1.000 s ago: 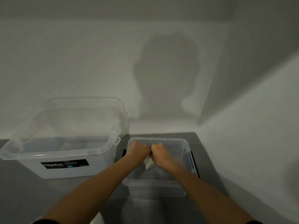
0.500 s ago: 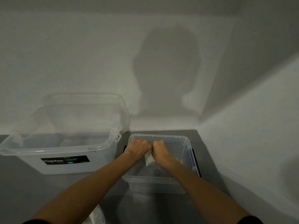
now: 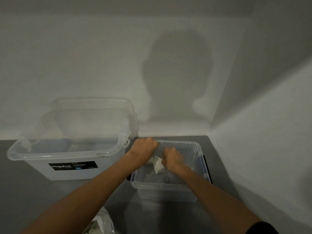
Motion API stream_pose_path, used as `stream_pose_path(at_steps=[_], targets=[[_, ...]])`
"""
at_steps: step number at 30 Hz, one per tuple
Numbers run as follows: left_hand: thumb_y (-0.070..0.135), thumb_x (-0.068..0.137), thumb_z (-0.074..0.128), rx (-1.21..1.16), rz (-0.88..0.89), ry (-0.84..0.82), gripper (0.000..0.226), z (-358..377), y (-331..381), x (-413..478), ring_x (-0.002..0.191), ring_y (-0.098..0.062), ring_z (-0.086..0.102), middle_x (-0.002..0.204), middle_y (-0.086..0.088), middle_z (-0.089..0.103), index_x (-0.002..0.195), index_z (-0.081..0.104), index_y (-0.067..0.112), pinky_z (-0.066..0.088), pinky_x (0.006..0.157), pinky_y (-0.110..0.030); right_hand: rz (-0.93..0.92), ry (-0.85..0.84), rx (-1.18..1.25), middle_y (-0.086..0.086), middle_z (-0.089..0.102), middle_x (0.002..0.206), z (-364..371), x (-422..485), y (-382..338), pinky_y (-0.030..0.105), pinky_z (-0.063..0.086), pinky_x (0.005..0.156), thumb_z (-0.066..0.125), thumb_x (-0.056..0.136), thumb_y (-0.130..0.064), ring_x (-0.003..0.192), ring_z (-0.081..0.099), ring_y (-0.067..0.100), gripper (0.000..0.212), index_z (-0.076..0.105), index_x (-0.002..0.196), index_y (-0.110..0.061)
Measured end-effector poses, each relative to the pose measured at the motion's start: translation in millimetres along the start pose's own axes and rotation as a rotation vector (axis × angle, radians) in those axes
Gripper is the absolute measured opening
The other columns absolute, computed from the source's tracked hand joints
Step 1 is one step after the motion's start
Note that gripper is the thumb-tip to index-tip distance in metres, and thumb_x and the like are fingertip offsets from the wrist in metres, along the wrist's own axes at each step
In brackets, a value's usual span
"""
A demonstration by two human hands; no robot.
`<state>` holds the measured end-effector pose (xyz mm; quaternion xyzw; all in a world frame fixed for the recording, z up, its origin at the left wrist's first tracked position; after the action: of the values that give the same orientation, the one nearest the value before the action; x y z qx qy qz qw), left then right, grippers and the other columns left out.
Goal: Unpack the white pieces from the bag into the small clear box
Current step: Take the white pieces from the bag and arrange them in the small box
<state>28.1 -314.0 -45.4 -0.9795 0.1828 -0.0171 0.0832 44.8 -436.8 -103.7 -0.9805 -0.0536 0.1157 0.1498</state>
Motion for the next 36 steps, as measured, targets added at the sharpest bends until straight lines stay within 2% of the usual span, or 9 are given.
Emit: stream_pose_path(at_steps=[4,6,9,12,15,20,24,30,36], targets=[[0.009,0.091,0.051,-0.194,-0.026,-0.051,0.019,8,2,2,0.097,-0.025,0.064,0.105,-0.011,0.067,0.103,0.066,0.008,0.052,0.084,-0.032,0.115,-0.069,0.138,0.015,0.066,0.102,5,1,5,0.038,0.055,0.083,0.066,0.086,-0.011,0.096,0.066,0.031,0.023,0.063,0.108,-0.004],[0.011,0.091,0.054,-0.269,-0.041,-0.079,0.021,8,3,2,0.1,-0.022,0.064,0.106,-0.009,0.069,0.104,0.069,0.01,0.051,0.091,-0.033,0.188,-0.112,0.254,0.012,0.065,0.08,10,1,7,0.035,0.058,0.069,0.071,0.083,-0.012,0.073,0.068,0.027,0.013,0.064,0.091,-0.004],[0.016,0.09,0.053,-0.35,-0.093,-0.031,0.019,4,1,0,0.098,-0.024,0.064,0.106,-0.008,0.067,0.102,0.068,0.014,0.053,0.083,-0.035,0.295,-0.159,0.468,0.013,0.059,0.063,18,3,11,0.026,0.05,0.044,0.077,0.075,-0.005,0.044,0.055,0.019,0.016,0.061,0.077,-0.003],[0.019,0.09,0.052,-0.355,-0.135,0.146,0.017,-2,-3,-2,0.09,-0.023,0.064,0.1,-0.005,0.066,0.1,0.065,0.015,0.054,0.074,-0.034,0.364,-0.144,0.59,0.017,0.066,0.071,26,10,12,0.032,0.057,0.05,0.079,0.073,-0.005,0.046,0.059,0.02,0.021,0.064,0.085,0.002],[0.017,0.089,0.055,-0.398,-0.167,0.282,0.022,-2,-10,0,0.094,-0.019,0.059,0.108,-0.002,0.059,0.111,0.059,0.014,0.05,0.07,-0.03,0.422,-0.133,0.671,0.021,0.07,0.076,29,12,11,0.039,0.061,0.062,0.079,0.074,-0.005,0.051,0.063,0.021,0.023,0.067,0.09,0.006],[0.01,0.09,0.056,-0.416,-0.187,0.173,0.034,11,-19,5,0.104,-0.025,0.058,0.122,-0.008,0.055,0.124,0.057,0.014,0.05,0.089,-0.036,0.471,-0.193,0.783,0.018,0.061,0.067,27,12,10,0.034,0.058,0.051,0.074,0.078,0.003,0.05,0.062,0.022,0.028,0.062,0.101,0.012],[0.003,0.091,0.051,-0.442,-0.195,0.159,0.036,12,-22,6,0.103,-0.026,0.059,0.118,-0.01,0.058,0.124,0.058,0.013,0.05,0.087,-0.038,0.5,-0.225,0.878,0.024,0.065,0.079,27,12,13,0.033,0.058,0.049,0.068,0.08,0.009,0.057,0.065,0.024,0.029,0.059,0.107,0.013],[-0.002,0.089,0.049,-0.435,-0.178,0.159,0.039,15,-24,5,0.105,-0.026,0.057,0.116,-0.01,0.059,0.124,0.057,0.013,0.05,0.086,-0.04,0.517,-0.19,1.016,0.023,0.069,0.085,30,13,12,0.029,0.058,0.05,0.062,0.087,0.005,0.057,0.067,0.022,0.002,0.061,0.089,0.007],[0.001,0.09,0.05,-0.427,-0.151,0.165,0.04,16,-25,3,0.107,-0.025,0.056,0.119,-0.009,0.057,0.128,0.055,0.013,0.05,0.088,-0.038,0.511,-0.174,0.994,0.02,0.067,0.073,33,14,13,0.031,0.059,0.052,0.064,0.087,0.003,0.046,0.066,0.019,0.01,0.061,0.078,0.005]])
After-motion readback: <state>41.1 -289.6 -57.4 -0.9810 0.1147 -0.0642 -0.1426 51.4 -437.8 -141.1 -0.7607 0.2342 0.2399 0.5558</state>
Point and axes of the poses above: each hand's wrist, its own x-axis towards the middle knuckle, its own z-axis out of the palm, y = z × x, the point moved 2 cm from there along x, towards the middle knuckle
